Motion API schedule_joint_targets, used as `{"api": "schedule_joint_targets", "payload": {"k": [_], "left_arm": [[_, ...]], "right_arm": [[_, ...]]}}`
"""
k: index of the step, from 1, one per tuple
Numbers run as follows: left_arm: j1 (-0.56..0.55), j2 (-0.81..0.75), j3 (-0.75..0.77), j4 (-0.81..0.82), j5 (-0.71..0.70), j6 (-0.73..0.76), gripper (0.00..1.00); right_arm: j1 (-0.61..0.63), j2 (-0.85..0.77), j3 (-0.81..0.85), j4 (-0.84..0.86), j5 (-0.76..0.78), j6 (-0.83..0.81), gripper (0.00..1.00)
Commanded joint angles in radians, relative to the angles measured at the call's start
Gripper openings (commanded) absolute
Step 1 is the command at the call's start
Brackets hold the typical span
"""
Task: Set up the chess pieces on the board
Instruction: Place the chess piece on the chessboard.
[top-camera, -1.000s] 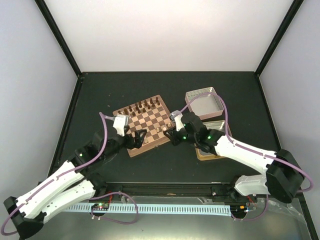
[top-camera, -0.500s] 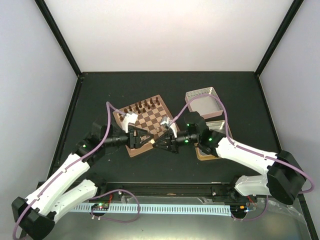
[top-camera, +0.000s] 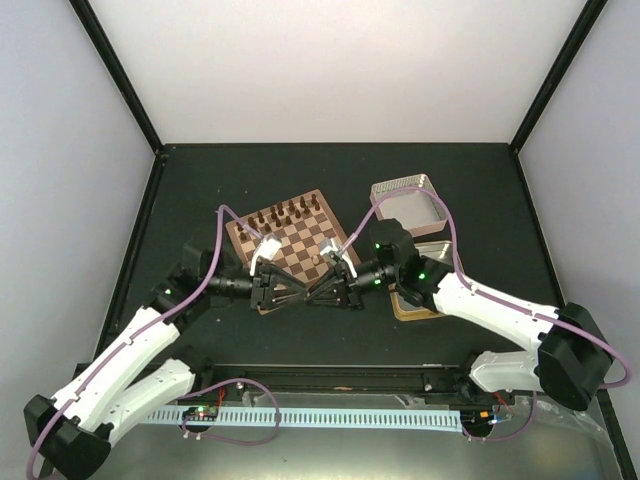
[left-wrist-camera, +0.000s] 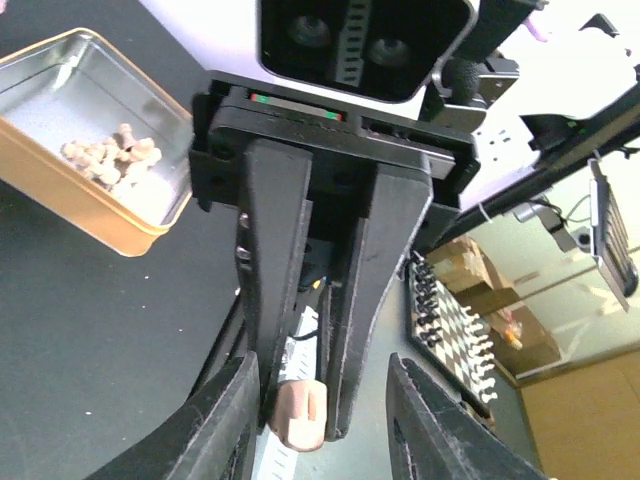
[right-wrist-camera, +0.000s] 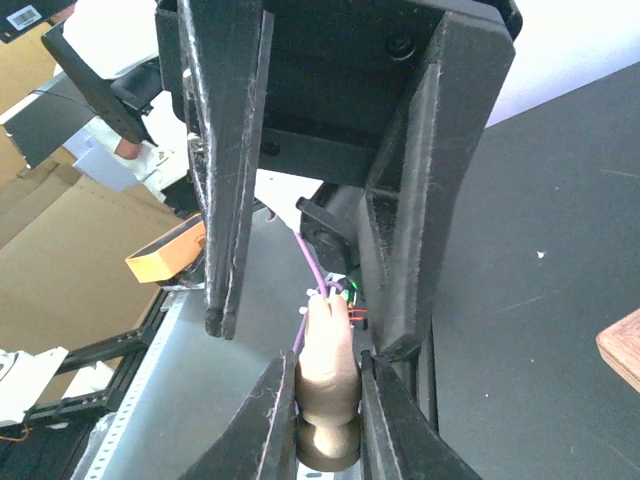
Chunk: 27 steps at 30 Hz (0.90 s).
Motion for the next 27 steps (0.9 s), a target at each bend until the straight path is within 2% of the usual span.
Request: {"api": "schedule_joint_targets", "payload": {"k": [1, 3, 9, 13, 15, 19, 21, 24, 27], "left_arm": [[0.007, -0.017, 0.013, 0.022, 0.107, 0.026, 0.32], [0.007, -0.016, 0.012, 0.022, 0.116, 0.027, 0.21], [0.006, 0.002, 0.013, 0.012, 0.120, 0.037, 0.02], [0.006, 0.005, 0.019, -0.011, 0.089, 0.049, 0.02], [0.008, -0.001, 0.024, -0.045, 0.034, 0.061, 0.02], [0.007, -0.023, 0.031, -0.149, -0.241, 0.074, 0.01], [0.007, -0.039, 0.019, -0.196, -0.429, 0.066, 0.02], [0.007, -0.071, -0.011, -0.249, -0.717, 0.027, 0.02], [0.006, -0.103, -0.069, -0.247, -0.862, -0.020, 0.02]], "right_arm": [[0.001, -0.015, 0.039, -0.008, -0.045, -0.013, 0.05], [0.002, -0.007, 0.045, -0.017, -0.050, -0.016, 0.05], [0.001, 0.007, 0.061, -0.042, -0.051, -0.028, 0.05], [0.001, 0.013, 0.076, -0.076, -0.013, -0.034, 0.08], [0.001, 0.023, 0.091, -0.129, 0.043, -0.042, 0.21], [0.002, 0.034, 0.073, -0.191, 0.226, -0.037, 0.55], [-0.001, 0.028, 0.041, -0.185, 0.336, -0.017, 0.65], [0.000, 0.012, 0.004, -0.178, 0.478, 0.021, 0.71], [-0.001, -0.005, -0.005, -0.187, 0.628, 0.068, 0.71]]}}
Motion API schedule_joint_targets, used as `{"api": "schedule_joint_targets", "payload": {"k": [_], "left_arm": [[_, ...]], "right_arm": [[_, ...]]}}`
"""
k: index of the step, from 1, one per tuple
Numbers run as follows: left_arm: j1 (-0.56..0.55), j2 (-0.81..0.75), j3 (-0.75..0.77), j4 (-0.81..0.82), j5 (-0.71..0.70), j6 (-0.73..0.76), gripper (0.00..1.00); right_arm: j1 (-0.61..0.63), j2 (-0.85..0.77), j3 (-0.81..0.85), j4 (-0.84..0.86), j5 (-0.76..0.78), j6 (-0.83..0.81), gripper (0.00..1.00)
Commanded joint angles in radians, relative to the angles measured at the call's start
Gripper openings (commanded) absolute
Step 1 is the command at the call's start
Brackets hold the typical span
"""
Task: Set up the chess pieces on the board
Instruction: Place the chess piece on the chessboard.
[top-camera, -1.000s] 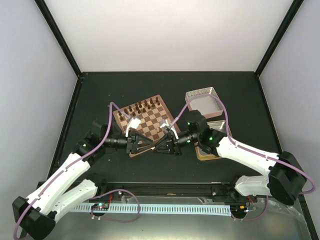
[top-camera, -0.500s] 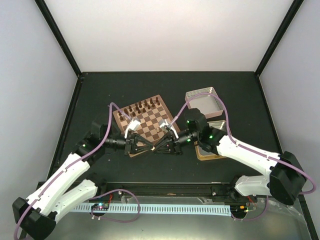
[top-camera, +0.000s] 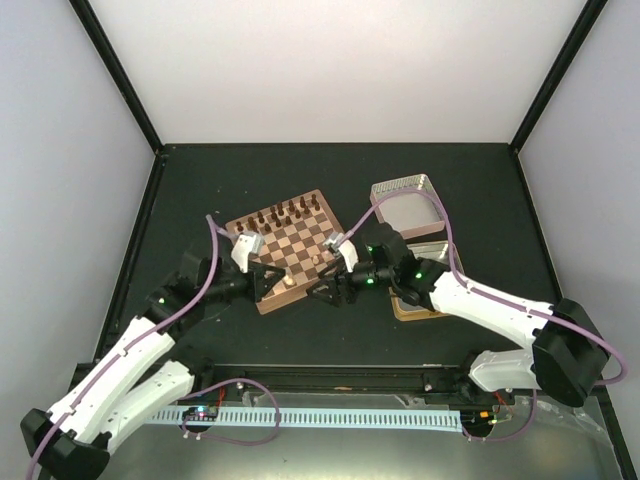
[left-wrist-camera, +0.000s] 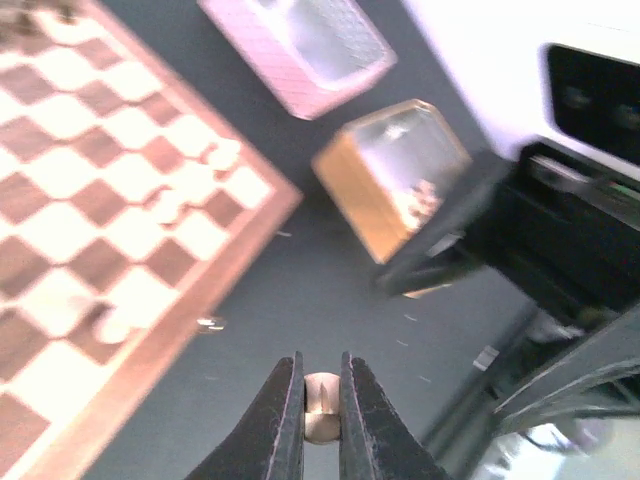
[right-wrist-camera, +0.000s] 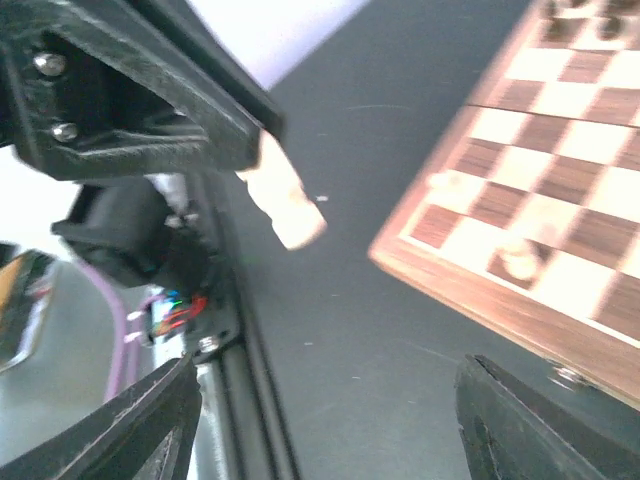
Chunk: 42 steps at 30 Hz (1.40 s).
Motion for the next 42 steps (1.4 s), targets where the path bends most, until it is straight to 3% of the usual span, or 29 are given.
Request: {"api": "schedule_joint_targets", "payload": {"k": [1, 5, 13, 27, 42], "left_arm": [[0.000, -0.044, -0.070, -0.052, -0.367, -0.072, 0.02], [-0.012, -0.031, -0.147, 0.009, -0.432, -0.115, 0.02], [-0.079, 0.098, -0.202, 0.133, -0.517, -0.110, 0.02], [-0.170, 0.225, -0.247, 0.285, -0.660, -0.048, 0.02], [-0.187, 0.299, -0.282, 0.353, -0.673, -0.041, 0.08]], "right_arm": [[-0.002, -0.035, -0.017, -0.020, 0.297, 0.062, 0.71], [-0.001, -0.049, -0.016, -0.036, 0.413, 0.097, 0.71], [-0.001, -0.035, -0.017, -0.050, 0.493, 0.130, 0.70], [-0.001, -0.008, -0.010, -0.057, 0.517, 0.142, 0.70], [-0.001, 0.007, -0.002, -0.063, 0.502, 0.142, 0.70]]}}
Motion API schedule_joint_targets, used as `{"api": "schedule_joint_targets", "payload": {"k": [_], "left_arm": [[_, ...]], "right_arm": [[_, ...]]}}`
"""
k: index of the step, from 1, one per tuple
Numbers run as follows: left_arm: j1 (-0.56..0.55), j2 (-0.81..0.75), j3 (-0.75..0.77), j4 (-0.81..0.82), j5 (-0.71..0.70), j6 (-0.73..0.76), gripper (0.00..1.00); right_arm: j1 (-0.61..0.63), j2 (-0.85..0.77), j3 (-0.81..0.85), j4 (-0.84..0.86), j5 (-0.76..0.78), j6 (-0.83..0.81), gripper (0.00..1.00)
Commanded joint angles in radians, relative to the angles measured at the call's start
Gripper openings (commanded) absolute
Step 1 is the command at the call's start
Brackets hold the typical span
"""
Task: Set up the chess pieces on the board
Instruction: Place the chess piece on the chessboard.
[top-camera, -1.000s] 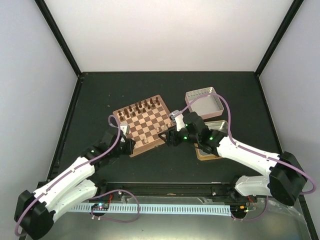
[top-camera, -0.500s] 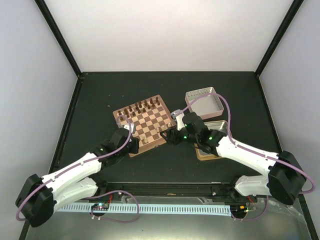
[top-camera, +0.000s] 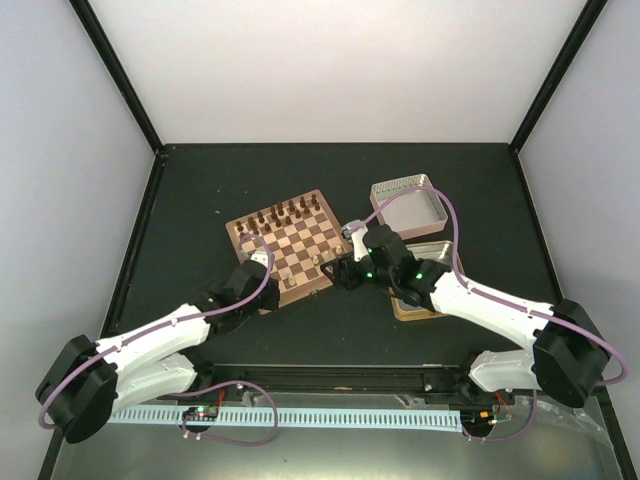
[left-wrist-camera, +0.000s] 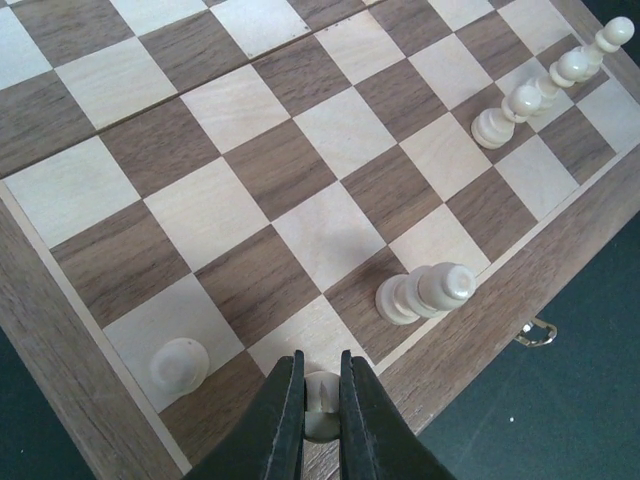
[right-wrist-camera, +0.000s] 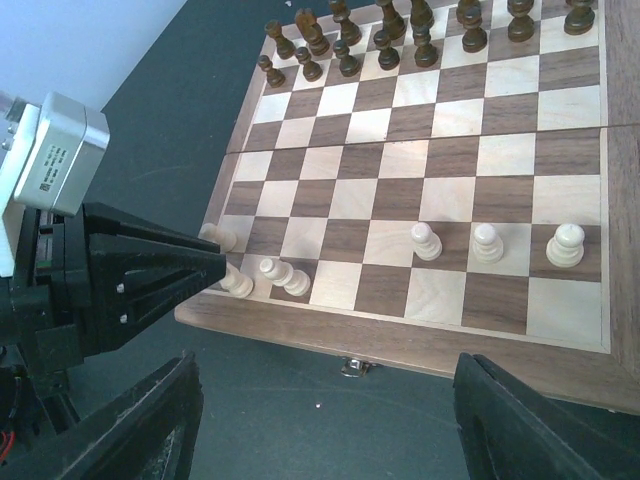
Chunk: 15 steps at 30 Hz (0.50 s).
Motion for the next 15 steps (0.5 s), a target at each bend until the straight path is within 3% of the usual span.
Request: {"api": "schedule_joint_targets", "payload": {"k": [1, 7, 13, 15], "left_arm": [[-0.008, 0.020, -0.005, 0.061, -0.022, 0.017, 0.09], [-0.011, 0.037, 0.005, 0.061, -0.046, 0.027, 0.12], [-0.011, 0.013, 0.020, 0.016, -0.046, 0.036, 0.38], [-0.010, -0.005, 0.034, -0.008, -0.037, 0.033, 0.41]], "right_arm": [[0.000, 0.012, 0.013, -0.002, 0.002, 0.006, 0.70], [-0.001, 0.006, 0.006, 0.003, -0.006, 0.013, 0.70], [-0.001, 0.001, 0.009, 0.003, -0.016, 0.020, 0.70], [-0.002, 0.002, 0.013, 0.005, -0.034, 0.024, 0.70]]}}
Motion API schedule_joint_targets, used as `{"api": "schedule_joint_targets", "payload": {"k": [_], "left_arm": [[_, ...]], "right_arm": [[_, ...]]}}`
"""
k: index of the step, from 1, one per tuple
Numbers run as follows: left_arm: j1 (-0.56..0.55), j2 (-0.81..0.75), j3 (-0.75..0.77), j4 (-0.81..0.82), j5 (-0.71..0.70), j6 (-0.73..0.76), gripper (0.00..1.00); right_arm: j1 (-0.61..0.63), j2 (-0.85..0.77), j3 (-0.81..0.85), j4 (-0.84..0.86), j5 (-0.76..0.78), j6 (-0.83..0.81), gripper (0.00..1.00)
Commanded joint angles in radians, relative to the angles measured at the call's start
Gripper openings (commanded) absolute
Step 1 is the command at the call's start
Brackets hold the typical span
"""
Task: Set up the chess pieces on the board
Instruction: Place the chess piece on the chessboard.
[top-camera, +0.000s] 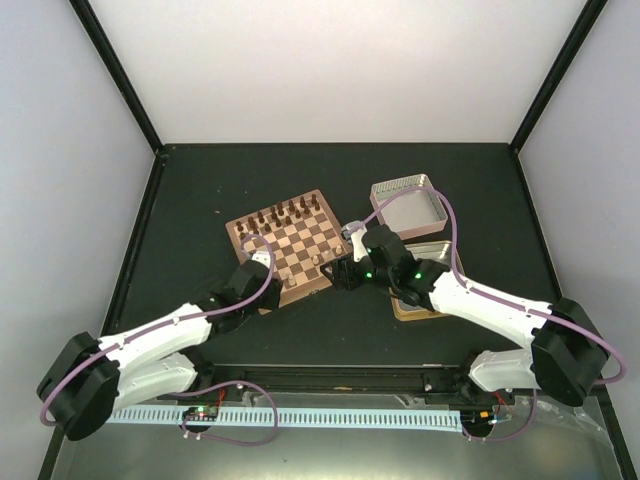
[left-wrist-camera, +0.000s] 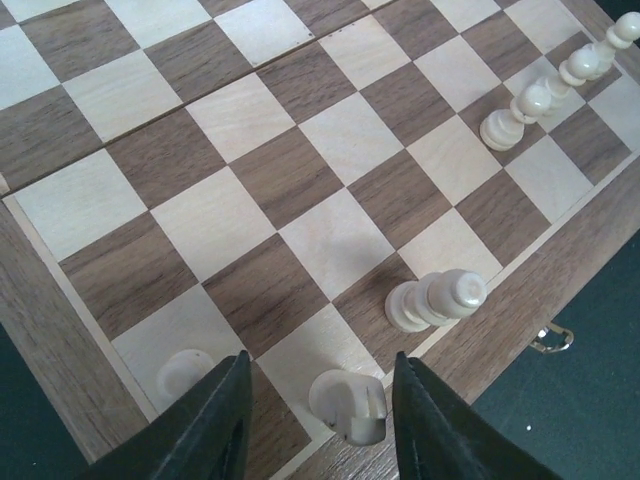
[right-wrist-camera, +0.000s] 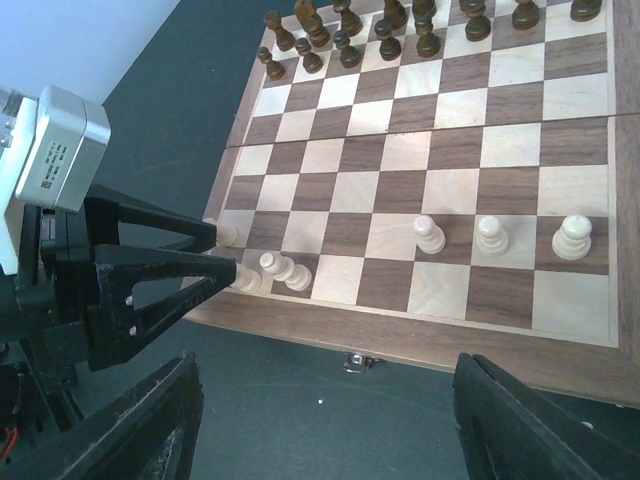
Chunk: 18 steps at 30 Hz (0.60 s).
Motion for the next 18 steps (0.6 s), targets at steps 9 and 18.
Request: {"api": "schedule_joint_targets", "payload": {"k": [9, 18], "left_arm": [[-0.005, -0.154, 0.101, -0.131, -0.035, -0.015, 0.43], [0.000, -0.255, 0.191, -0.208, -0.085, -0.011, 0.50]], "right_arm": [[0.010, 0.070, 0.044, 0.012, -0.104, 0.059, 0.63], [0.059, 0.167, 0.132, -0.059, -0.014, 0.109, 0.62]]}}
